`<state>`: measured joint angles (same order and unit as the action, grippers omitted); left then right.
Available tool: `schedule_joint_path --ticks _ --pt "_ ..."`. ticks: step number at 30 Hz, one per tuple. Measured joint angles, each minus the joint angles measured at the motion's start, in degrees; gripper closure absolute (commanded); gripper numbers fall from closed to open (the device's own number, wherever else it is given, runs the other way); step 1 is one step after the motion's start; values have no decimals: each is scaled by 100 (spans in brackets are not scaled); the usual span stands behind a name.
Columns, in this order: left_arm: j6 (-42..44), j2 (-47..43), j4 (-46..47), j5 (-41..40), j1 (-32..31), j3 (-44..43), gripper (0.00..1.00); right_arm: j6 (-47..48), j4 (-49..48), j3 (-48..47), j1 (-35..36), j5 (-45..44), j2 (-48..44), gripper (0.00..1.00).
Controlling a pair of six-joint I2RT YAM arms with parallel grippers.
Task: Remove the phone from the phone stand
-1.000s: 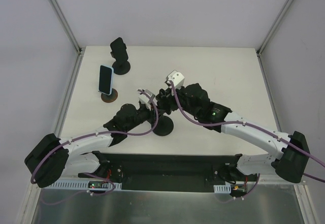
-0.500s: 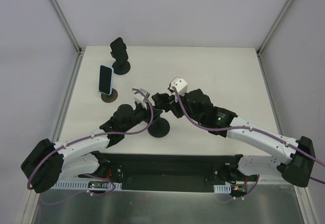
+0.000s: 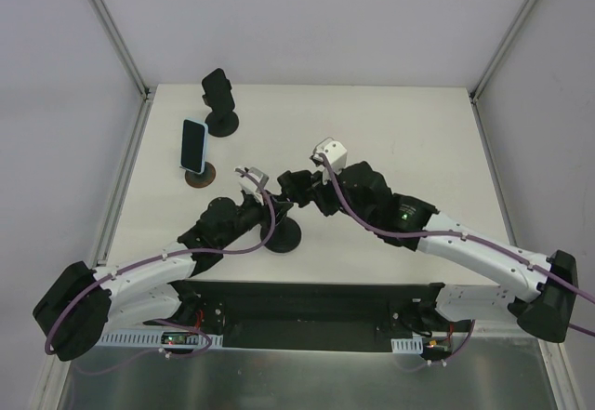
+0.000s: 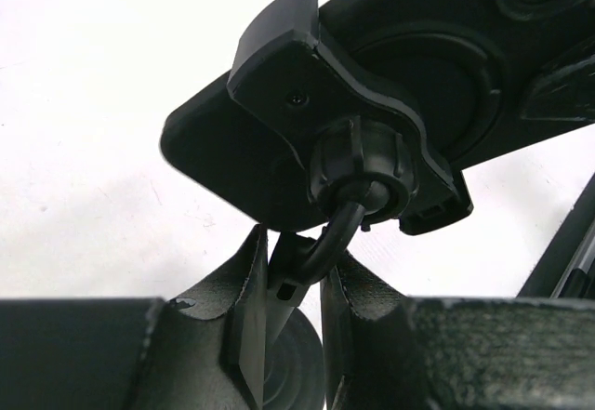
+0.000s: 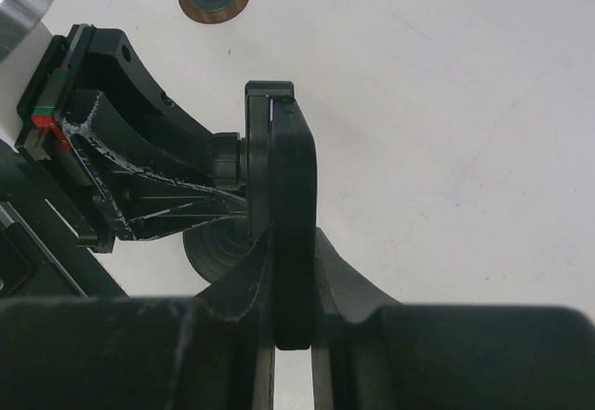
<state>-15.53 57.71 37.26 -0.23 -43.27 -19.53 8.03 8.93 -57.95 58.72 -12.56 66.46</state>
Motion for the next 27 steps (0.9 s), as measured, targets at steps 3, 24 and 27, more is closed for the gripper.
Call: schedule_joint_path --ticks 3,24,27 --pt "-42 -20 42 -142 0 33 100 -37 85 -66 9 -52 -66 99" --pt "-201 -39 146 -398 0 61 100 -197 444 -59 -74 -35 -778 99" --pt "-216 -52 129 -470 0 63 100 -201 466 -55 -125 0 -876 99"
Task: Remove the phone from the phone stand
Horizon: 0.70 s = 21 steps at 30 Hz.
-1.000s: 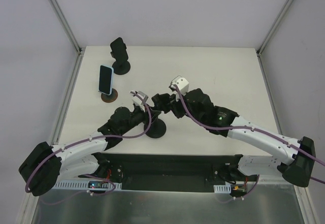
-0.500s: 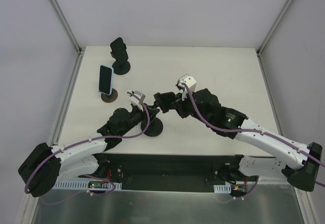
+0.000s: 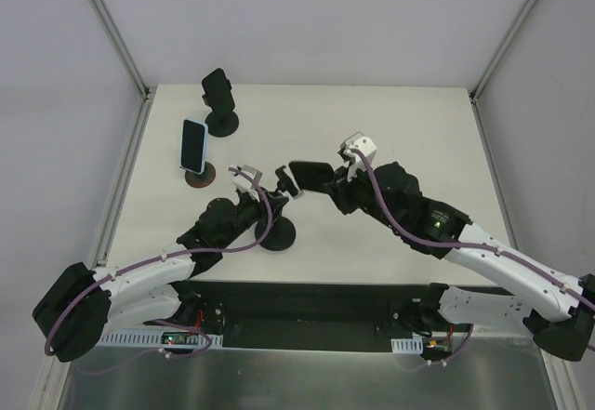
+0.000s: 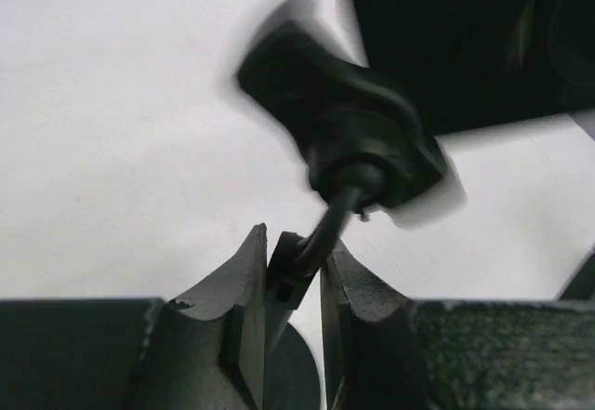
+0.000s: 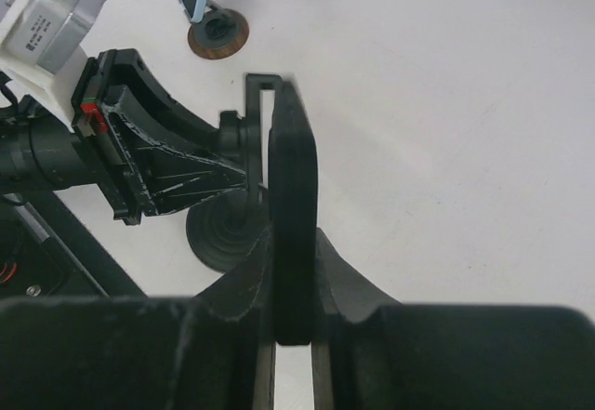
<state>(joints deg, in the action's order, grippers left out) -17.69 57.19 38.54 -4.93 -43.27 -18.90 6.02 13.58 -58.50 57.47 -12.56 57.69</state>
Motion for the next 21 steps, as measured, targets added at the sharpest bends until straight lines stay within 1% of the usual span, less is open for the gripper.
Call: schedule_joint_path --ticks 2,5,8,15,21 --pt "-22 -9 -28 -216 33 33 100 35 -44 0 -52 -105 -98 99" --pt "-282 -83 -11 -833 343 39 100 98 136 -2 -282 -420 -422 99" --pt "-330 -90 7 -1204 437 42 100 138 236 -2 -374 -568 -575 99" --pt "-280 -92 24 -1333 435 44 100 249 518 37 -533 -608 -551 99" --pt "-37 -120 92 -1115 435 76 100 361 911 120 -922 -621 -516 99"
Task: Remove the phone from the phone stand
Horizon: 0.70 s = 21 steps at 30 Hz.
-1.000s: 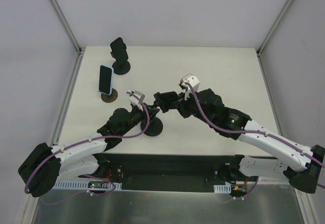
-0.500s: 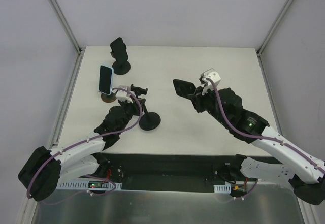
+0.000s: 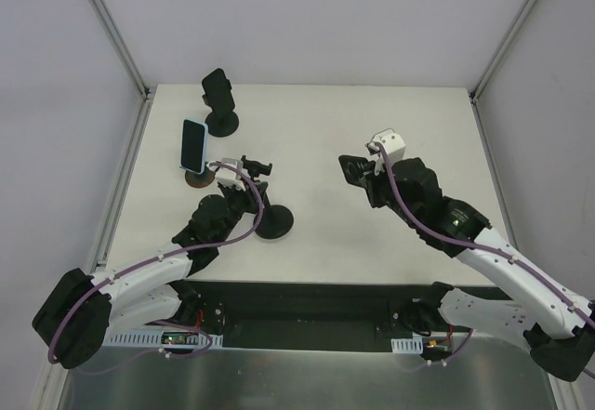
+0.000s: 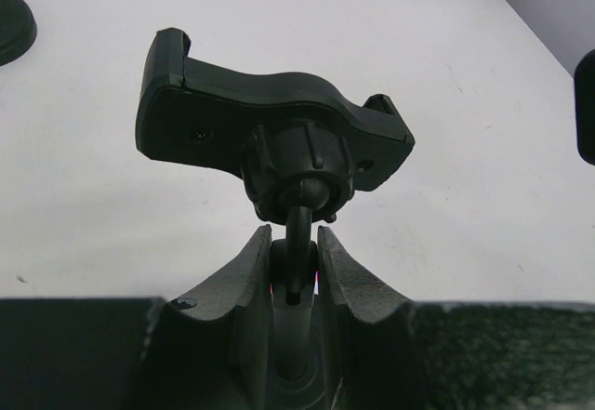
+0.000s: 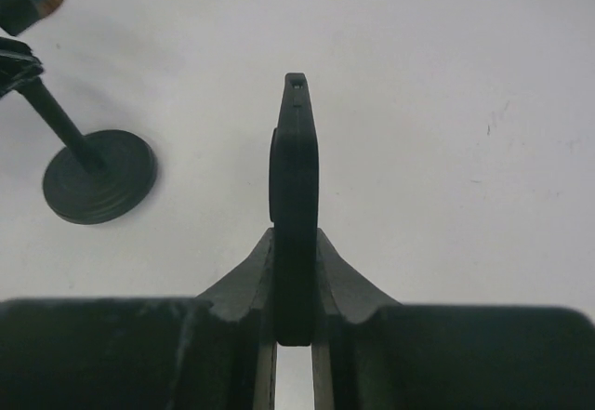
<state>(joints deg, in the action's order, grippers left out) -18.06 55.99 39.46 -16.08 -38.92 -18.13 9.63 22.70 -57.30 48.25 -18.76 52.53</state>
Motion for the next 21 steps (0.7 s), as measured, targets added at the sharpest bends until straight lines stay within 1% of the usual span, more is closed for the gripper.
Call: schedule_joint_path --ticks 10,20,21 --pt "597 -85 -44 649 0 24 100 33 763 221 -824 -48 289 99" --pt "931 -68 -15 863 -2 31 100 48 1010 236 -879 269 603 99" --pt "992 -37 15 868 -2 31 95 48 1019 236 -879 319 612 99"
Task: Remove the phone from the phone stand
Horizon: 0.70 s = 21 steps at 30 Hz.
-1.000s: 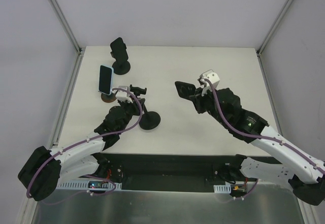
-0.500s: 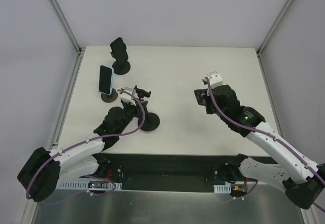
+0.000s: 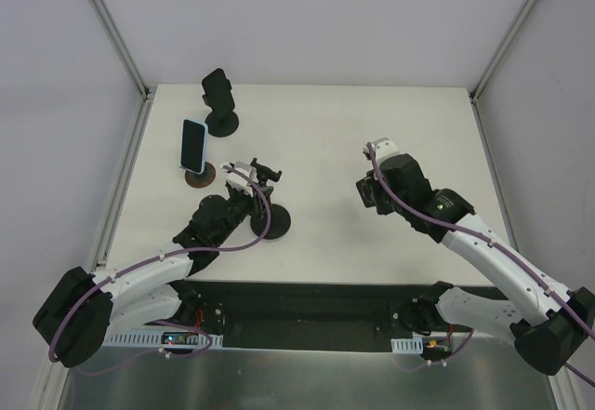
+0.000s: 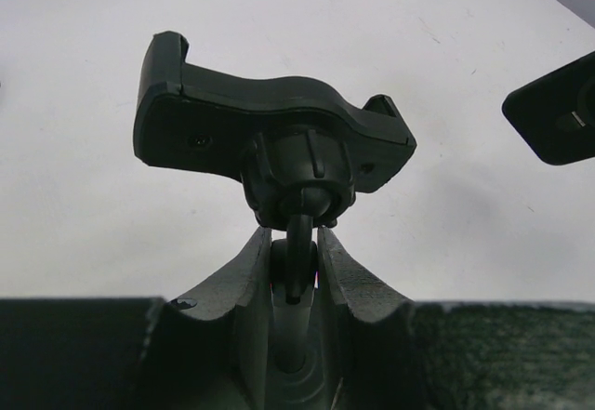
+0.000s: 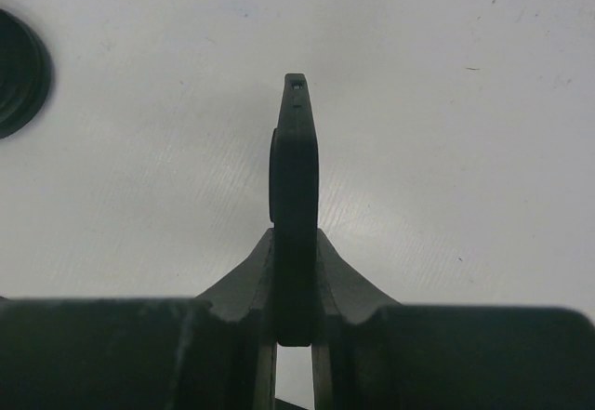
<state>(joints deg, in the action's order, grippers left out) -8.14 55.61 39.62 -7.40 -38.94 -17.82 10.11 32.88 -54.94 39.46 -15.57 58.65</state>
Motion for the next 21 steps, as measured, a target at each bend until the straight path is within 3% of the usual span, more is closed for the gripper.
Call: schedule_joint_path --ticks 3,4,7,14,17,21 --pt "157 155 146 7 0 -2 73 0 -4 0 0 186 2 99" --pt "186 192 173 13 0 -2 58 -2 -4 0 0 247 2 99" --pt "236 229 109 57 0 -2 39 -13 -7 0 0 415 2 99" --pt "291 -28 -354 96 2 -2 10 -63 -4 0 0 754 -37 99" --pt "321 -365 -634 96 -17 -4 2 -111 -4 0 0 892 -96 99" --pt "463 -826 -1095 31 -291 -83 1 -267 -4 0 0 1095 -205 99"
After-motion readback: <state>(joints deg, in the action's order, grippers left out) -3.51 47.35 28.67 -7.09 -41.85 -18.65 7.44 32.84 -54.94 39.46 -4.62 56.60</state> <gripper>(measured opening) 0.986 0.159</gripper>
